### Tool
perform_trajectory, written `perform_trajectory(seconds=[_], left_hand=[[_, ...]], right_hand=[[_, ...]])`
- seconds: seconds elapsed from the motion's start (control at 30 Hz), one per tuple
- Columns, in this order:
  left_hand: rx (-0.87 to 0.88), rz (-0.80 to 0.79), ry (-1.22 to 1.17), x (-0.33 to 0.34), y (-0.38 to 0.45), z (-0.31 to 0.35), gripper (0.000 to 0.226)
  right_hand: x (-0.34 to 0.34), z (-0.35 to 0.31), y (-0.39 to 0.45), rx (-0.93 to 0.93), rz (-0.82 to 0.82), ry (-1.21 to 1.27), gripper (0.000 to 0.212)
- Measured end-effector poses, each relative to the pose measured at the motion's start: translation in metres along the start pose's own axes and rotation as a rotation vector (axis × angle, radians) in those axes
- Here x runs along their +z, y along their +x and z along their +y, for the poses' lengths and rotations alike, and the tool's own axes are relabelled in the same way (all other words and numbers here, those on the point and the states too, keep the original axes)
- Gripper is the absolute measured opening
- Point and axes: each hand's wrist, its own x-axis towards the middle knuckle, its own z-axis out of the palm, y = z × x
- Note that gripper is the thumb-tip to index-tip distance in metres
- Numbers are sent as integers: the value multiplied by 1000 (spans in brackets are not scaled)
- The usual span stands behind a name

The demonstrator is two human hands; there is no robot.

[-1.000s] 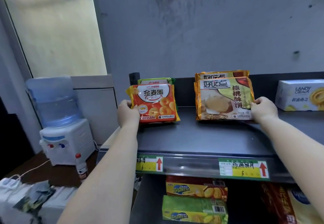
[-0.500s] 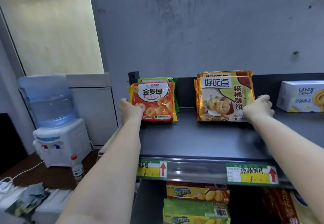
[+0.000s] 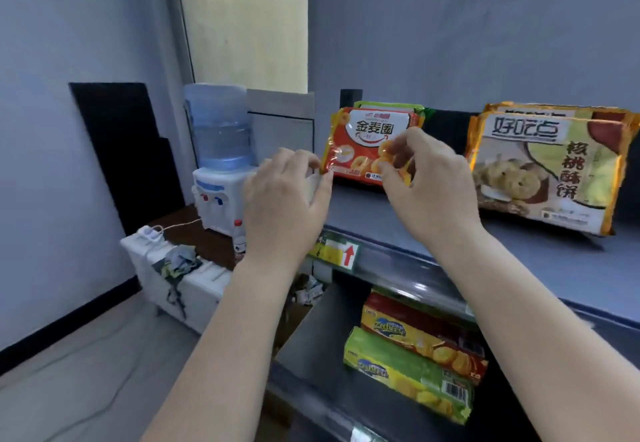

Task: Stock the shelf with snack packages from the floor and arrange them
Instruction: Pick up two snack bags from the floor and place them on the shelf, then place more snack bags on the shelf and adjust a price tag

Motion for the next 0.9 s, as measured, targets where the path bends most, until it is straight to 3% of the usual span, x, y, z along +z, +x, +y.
perform_trajectory(seconds=[0.27, 0.57, 0.77, 0.9], left_hand=[[-402, -72, 351, -74, -124, -33, 28], [-971, -175, 662, -185, -334, -40, 21], [-1323, -195, 713, -221, -449, -53, 18], [-1516, -225, 681, -224, -527, -80, 17]], right_hand=[[42, -53, -93, -326, -250, 181, 20], [80, -143, -273, -619, -710, 491, 14], [118, -175, -380, -603, -1097, 547, 17], [157, -189, -454, -453, -1349, 488, 17]])
